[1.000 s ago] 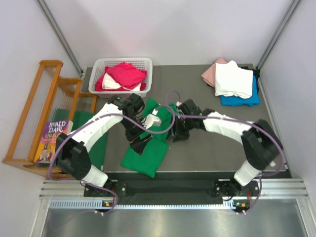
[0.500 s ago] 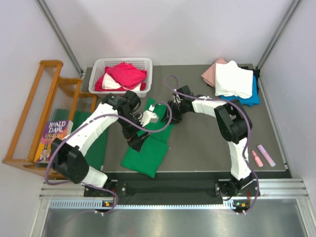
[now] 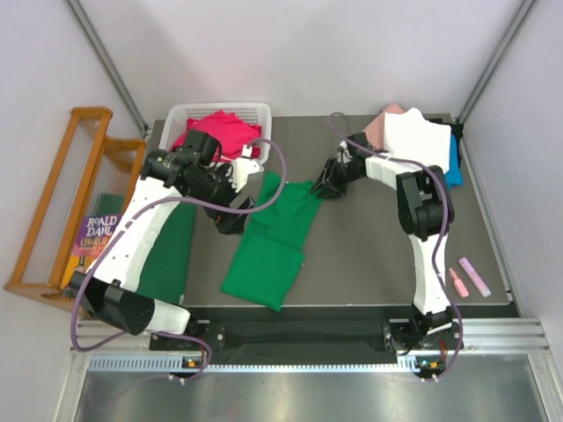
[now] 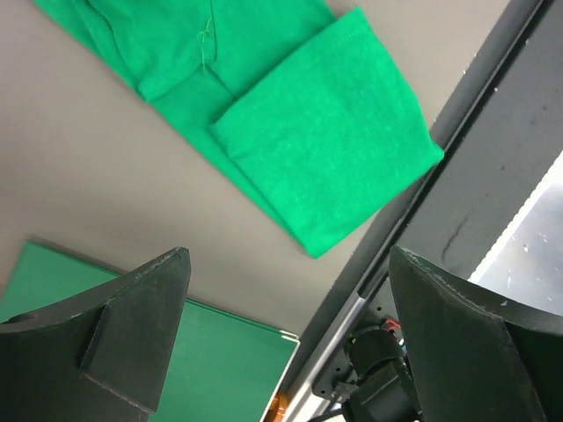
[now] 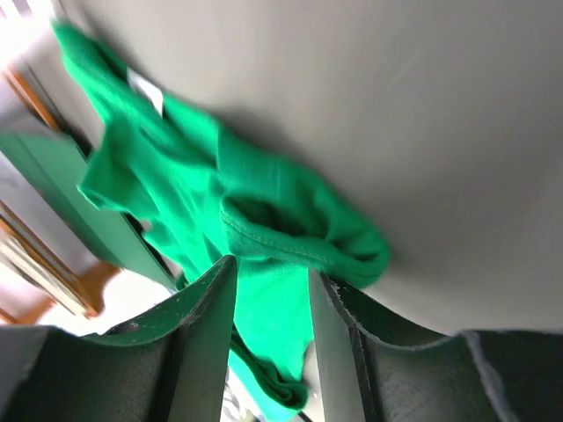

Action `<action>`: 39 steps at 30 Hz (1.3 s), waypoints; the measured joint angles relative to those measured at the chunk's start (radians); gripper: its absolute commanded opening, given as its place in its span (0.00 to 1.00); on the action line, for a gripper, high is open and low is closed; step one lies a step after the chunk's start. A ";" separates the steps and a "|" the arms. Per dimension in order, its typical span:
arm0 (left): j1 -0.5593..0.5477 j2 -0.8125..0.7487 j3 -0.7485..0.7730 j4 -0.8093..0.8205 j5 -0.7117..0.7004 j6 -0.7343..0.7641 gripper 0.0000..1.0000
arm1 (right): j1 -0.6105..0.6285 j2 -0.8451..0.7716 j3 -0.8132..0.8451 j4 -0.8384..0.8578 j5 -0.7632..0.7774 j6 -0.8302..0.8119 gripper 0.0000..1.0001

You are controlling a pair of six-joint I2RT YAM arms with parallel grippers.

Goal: Fold and stack the t-shirts
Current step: Fold the tshirt

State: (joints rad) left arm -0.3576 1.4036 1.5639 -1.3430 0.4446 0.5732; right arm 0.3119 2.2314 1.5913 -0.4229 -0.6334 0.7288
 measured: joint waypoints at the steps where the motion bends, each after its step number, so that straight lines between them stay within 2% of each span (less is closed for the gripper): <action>1: 0.003 -0.005 0.008 0.000 0.000 0.002 0.99 | -0.023 0.019 0.034 -0.014 -0.005 0.000 0.40; 4: 0.009 -0.019 0.020 0.000 0.000 0.006 0.99 | -0.069 0.091 0.164 -0.062 -0.001 -0.008 0.40; 10: 0.029 -0.025 0.024 -0.002 0.003 0.009 0.99 | -0.104 0.305 0.551 -0.169 0.014 -0.022 0.40; 14: 0.040 -0.025 0.024 -0.002 0.003 0.014 0.99 | -0.111 0.378 0.684 -0.197 0.002 -0.019 0.48; 16: 0.045 -0.025 0.024 -0.002 0.004 0.018 0.99 | -0.109 0.359 0.652 -0.192 0.003 -0.027 0.53; 18: 0.047 -0.025 0.024 -0.002 0.008 0.021 0.99 | -0.109 0.294 0.551 -0.177 0.021 -0.043 0.59; 22: 0.048 -0.025 0.024 -0.002 0.014 0.021 0.99 | -0.115 0.094 0.262 -0.159 0.114 -0.092 0.62; 25: 0.048 -0.025 0.024 -0.002 0.019 0.021 0.99 | -0.138 -0.012 0.104 -0.154 0.158 -0.120 0.63; 31: 0.048 -0.029 0.024 -0.002 0.023 0.021 0.99 | -0.166 -0.041 0.038 -0.108 0.132 -0.125 0.62; 39: 0.048 -0.034 0.023 -0.002 0.030 0.021 0.99 | -0.142 -0.013 0.053 -0.061 0.069 -0.111 0.62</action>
State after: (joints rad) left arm -0.3092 1.3697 1.5871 -1.3449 0.4744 0.5938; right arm 0.1703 2.2181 1.6444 -0.4839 -0.5644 0.6182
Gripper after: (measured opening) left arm 0.986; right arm 0.618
